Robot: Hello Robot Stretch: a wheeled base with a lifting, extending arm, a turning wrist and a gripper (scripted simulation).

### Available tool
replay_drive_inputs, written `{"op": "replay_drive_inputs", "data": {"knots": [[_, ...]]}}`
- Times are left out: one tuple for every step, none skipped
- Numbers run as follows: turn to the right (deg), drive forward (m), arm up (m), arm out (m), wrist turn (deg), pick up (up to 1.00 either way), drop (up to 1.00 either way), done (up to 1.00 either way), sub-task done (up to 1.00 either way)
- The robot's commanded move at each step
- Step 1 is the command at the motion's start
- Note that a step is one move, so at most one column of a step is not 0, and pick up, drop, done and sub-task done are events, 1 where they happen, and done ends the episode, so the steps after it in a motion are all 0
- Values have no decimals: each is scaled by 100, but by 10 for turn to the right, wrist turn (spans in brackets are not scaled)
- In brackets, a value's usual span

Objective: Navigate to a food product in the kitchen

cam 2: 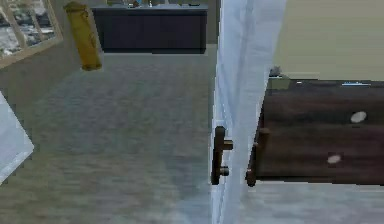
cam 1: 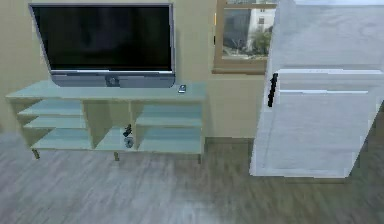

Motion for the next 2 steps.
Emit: {"op": "replay_drive_inputs", "data": {"knots": [[450,0,0,0,0,0,0,0,0],[0,40,0,0,0,0,0,0,0]]}}
